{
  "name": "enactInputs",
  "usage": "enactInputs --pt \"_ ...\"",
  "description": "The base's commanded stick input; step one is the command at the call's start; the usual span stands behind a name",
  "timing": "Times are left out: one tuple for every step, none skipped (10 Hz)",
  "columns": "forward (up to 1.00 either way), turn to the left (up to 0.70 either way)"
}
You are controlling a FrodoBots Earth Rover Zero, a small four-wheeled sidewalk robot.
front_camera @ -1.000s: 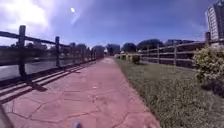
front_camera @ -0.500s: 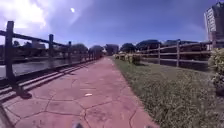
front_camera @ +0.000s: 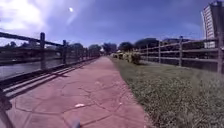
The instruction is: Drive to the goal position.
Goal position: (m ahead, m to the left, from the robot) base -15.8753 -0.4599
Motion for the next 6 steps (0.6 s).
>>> enactInputs --pt "0.70 0.00" --pt "0.70 0.00" --pt "0.70 0.00" --pt "0.70 0.00" --pt "0.70 0.00" --pt "0.70 0.00"
